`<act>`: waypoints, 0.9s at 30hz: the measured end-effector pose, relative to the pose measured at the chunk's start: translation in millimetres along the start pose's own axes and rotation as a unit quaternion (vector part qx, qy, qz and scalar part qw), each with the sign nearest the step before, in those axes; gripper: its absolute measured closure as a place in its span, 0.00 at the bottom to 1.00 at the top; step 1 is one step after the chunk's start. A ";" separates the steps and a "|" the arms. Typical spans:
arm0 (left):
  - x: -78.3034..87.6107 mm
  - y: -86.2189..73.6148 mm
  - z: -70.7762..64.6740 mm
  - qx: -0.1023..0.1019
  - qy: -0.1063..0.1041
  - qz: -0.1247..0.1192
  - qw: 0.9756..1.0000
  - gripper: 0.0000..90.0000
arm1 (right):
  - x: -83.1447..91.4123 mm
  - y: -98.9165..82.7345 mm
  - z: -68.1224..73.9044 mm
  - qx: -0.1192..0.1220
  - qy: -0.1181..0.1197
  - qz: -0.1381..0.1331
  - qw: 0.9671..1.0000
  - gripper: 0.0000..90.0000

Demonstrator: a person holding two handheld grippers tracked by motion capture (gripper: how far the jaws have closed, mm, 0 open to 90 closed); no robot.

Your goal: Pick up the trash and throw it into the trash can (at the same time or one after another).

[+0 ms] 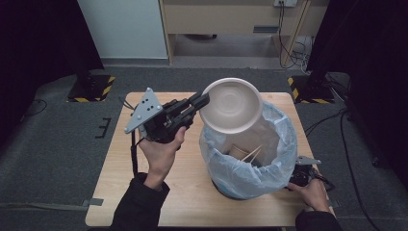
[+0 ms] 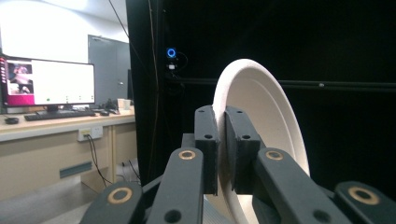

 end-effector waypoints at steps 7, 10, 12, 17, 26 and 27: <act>-16.8 -15.7 -5.0 0.007 -0.010 0.016 1.000 0.93 | 0.0 0.0 0.0 0.000 0.000 0.000 1.000 0.01; -24.7 -25.1 -7.6 0.010 -0.014 0.025 1.000 0.93 | 0.0 -0.1 0.2 -0.001 0.000 0.000 1.000 0.01; -29.4 -33.4 -8.6 0.012 -0.016 0.035 0.999 0.93 | 0.0 -0.1 0.2 -0.001 0.000 0.000 1.000 0.01; -37.7 -51.5 -8.8 0.016 -0.017 0.058 0.998 0.93 | 0.0 0.0 0.0 0.000 0.000 0.000 1.000 0.00; -46.4 -73.6 -8.2 0.040 -0.034 0.075 0.996 0.80 | 0.0 -0.1 0.1 -0.001 0.000 0.000 1.000 0.01; -45.2 -72.5 -6.3 0.043 -0.030 0.071 0.996 0.73 | 0.0 -0.1 0.2 -0.001 0.000 0.000 1.000 0.01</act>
Point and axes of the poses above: each handheld gripper's, and its own axes: x roughly backward along the jaws, y roughly out of its top, z roughly to its left, the point moved 10 cm from there along -x, roughly forward along the jaws, and after that the axes turned 7 degrees about -y, right-handed, at the moved point
